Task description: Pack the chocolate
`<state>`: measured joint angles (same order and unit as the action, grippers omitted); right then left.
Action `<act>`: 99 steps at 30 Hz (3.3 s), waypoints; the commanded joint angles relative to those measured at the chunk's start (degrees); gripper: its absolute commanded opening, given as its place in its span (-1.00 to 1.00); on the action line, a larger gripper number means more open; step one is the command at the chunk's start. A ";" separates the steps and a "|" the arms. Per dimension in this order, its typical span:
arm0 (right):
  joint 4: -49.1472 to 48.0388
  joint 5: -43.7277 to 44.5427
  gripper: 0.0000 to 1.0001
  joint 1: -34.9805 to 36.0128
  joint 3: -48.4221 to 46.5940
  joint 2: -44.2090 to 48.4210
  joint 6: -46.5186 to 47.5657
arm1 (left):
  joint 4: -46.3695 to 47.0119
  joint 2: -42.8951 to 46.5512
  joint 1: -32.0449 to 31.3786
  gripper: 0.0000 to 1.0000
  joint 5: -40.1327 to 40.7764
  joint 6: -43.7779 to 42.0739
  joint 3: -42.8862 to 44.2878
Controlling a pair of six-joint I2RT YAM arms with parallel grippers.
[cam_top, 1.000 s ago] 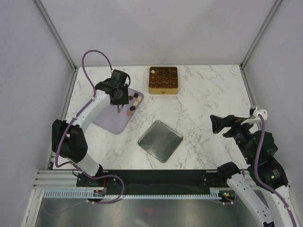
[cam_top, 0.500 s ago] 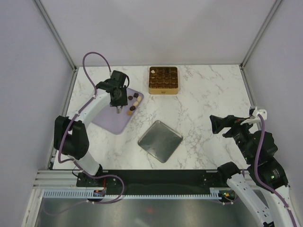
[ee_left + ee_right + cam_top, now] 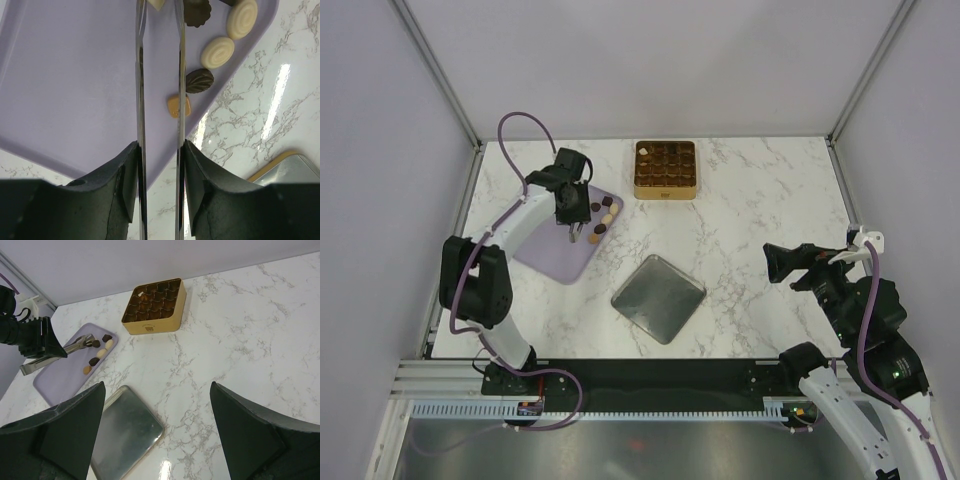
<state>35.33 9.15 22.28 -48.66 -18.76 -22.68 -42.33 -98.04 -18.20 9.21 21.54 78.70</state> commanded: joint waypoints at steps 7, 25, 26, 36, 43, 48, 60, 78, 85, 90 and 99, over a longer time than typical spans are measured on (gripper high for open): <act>-0.53 0.96 0.88 0.30 -0.82 0.83 0.44 | 2.07 -2.33 0.44 -0.19 -1.48 -0.80 3.04; -1.14 -0.01 0.88 0.22 -1.17 -0.13 -0.44 | -1.53 5.14 -2.98 -0.34 -4.11 -0.27 10.33; -1.23 -0.01 0.87 0.22 -1.17 -0.31 -0.44 | -1.44 4.88 -3.59 -0.34 -4.29 -0.36 12.16; -1.85 -0.01 0.88 0.22 -1.96 -1.63 -0.35 | -1.36 -5.84 -11.24 -0.33 -4.99 -3.52 27.73; -1.85 0.70 0.88 0.22 -2.22 -1.80 0.09 | -0.74 -14.89 -12.04 -0.33 -6.40 -4.22 36.08; -2.55 0.26 0.88 0.22 -2.31 -2.33 0.00 | 0.31 -19.90 -12.21 -0.33 -5.87 -6.24 38.99; -3.69 0.34 0.88 0.22 -2.14 -2.51 -0.35 | 3.39 -26.67 -12.13 -0.24 -4.65 -8.27 42.76; -3.16 1.05 0.88 0.22 -1.78 -2.42 -0.35 | 4.09 -29.67 -12.13 -0.02 -2.53 -9.50 45.14; -3.16 1.05 0.88 0.22 -1.87 -2.68 -0.35 | 4.01 -21.69 -12.48 -0.03 -3.24 -9.32 41.81; -2.73 0.96 0.87 0.22 -1.43 -2.59 -0.26 | 3.74 -13.25 -12.48 -0.03 -3.24 -7.92 34.26; -2.11 0.52 0.87 0.22 -0.64 -1.45 -0.97 | 1.20 3.18 -12.48 -0.03 1.68 -2.04 14.57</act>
<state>33.91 9.32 22.28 -49.01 -20.84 -22.90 -40.38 -99.42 -30.41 7.46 16.29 97.80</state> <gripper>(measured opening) 0.938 0.489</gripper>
